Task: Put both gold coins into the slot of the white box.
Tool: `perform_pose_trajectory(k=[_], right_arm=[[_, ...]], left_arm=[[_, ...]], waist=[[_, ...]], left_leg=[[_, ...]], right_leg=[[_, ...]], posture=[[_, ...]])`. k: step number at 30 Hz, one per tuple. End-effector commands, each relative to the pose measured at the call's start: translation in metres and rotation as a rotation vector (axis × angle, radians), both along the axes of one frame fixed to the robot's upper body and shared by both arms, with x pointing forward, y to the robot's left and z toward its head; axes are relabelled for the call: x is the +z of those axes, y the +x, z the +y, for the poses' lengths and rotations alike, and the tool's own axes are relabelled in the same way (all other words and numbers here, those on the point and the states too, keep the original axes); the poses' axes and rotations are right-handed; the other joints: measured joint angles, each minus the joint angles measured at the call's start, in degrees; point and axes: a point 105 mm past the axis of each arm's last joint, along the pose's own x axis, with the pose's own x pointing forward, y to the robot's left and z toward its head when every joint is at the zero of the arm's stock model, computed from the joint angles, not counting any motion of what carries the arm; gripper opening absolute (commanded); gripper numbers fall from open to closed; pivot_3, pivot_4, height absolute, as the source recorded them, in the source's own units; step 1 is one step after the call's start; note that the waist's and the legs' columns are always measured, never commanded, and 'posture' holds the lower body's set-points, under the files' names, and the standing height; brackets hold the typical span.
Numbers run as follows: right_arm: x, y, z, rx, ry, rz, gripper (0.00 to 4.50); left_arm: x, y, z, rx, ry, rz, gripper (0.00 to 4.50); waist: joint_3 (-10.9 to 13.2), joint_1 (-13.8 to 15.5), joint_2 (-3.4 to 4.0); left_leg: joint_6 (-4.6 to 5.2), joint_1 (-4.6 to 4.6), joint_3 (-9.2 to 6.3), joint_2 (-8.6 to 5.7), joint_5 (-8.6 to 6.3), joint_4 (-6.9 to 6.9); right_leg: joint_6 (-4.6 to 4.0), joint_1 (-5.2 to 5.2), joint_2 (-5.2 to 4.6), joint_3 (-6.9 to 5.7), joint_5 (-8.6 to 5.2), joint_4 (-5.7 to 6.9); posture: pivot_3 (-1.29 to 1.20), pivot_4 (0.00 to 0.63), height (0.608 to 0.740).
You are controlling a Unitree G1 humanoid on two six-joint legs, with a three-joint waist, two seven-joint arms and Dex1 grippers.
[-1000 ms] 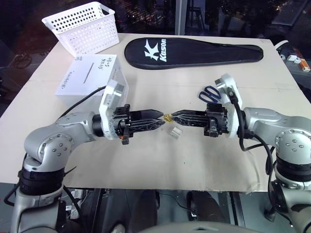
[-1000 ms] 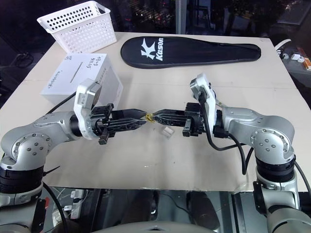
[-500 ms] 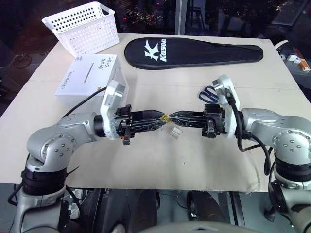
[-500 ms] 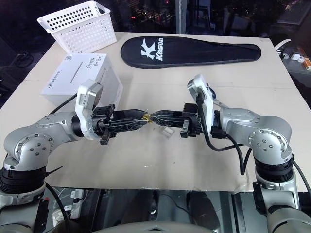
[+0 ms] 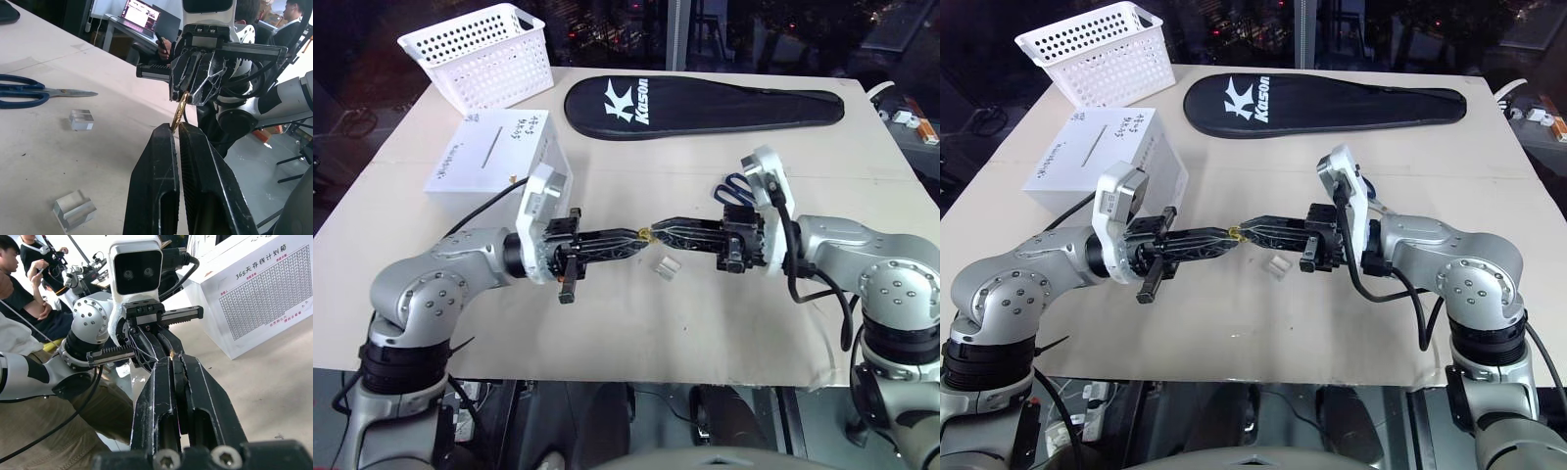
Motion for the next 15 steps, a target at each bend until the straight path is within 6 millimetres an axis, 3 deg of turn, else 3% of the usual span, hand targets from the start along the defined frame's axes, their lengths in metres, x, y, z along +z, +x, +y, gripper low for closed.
perform_pose_trajectory(k=[1,2,5,7,9,13,15], right_arm=[[0.0,-0.01,0.006,0.052,-0.006,-0.029,0.0],[0.0,-0.009,0.005,0.051,-0.005,-0.031,0.0],[-0.001,-0.007,0.004,0.04,0.0,-0.034,0.8],[-0.001,-0.005,0.0,0.023,0.001,-0.04,1.62],[-0.001,-0.003,-0.004,0.001,0.002,-0.05,2.79],[0.002,-0.002,-0.009,-0.023,0.006,-0.084,4.43],[0.006,-0.001,-0.011,-0.046,0.0,-0.143,4.43]], left_arm=[[0.01,-0.004,-0.003,-0.02,-0.025,-0.051,0.14],[0.012,-0.004,-0.003,-0.017,-0.031,-0.052,0.14],[0.014,-0.004,-0.002,-0.011,-0.041,-0.055,0.0],[0.016,-0.005,-0.001,-0.007,-0.046,-0.059,0.0],[0.018,-0.006,0.001,0.006,-0.05,-0.064,0.0],[0.02,-0.005,0.004,0.033,-0.053,-0.072,0.0],[0.022,-0.005,0.008,0.063,-0.053,-0.078,0.0]], waist=[[0.0,-0.01,0.0],[0.0,0.01,0.0],[0.0,0.01,0.0],[0.0,0.0,0.0],[0.0,0.02,0.0],[0.0,0.01,0.0],[0.0,0.01,0.0]], left_leg=[[0.0,0.0,0.0,0.0,0.0,0.0],[0.0,0.0,0.0,0.0,0.0,0.0],[0.0,0.0,0.0,0.0,0.0,0.0],[0.0,0.0,0.0,0.0,0.0,0.0],[0.0,-0.01,-0.01,0.0,0.0,0.0],[0.0,0.0,0.01,0.0,0.0,0.0],[0.0,-0.01,0.0,0.0,0.0,0.0]], right_leg=[[0.0,0.0,0.0,0.0,0.0,0.0],[0.0,0.0,0.0,0.0,0.0,0.0],[0.0,0.0,0.0,0.0,0.0,-0.01],[0.0,0.0,0.0,0.0,0.0,-0.01],[0.0,0.0,0.0,0.0,0.0,-0.01],[0.0,0.0,-0.01,0.01,0.0,-0.01],[0.01,0.0,0.0,0.0,0.0,-0.01]], posture=[[0.0,0.15,0.74],[0.0,0.15,0.74],[0.0,0.15,0.74],[0.0,0.15,0.74],[0.0,0.15,0.74],[0.0,0.15,0.74],[0.0,0.15,0.74]])
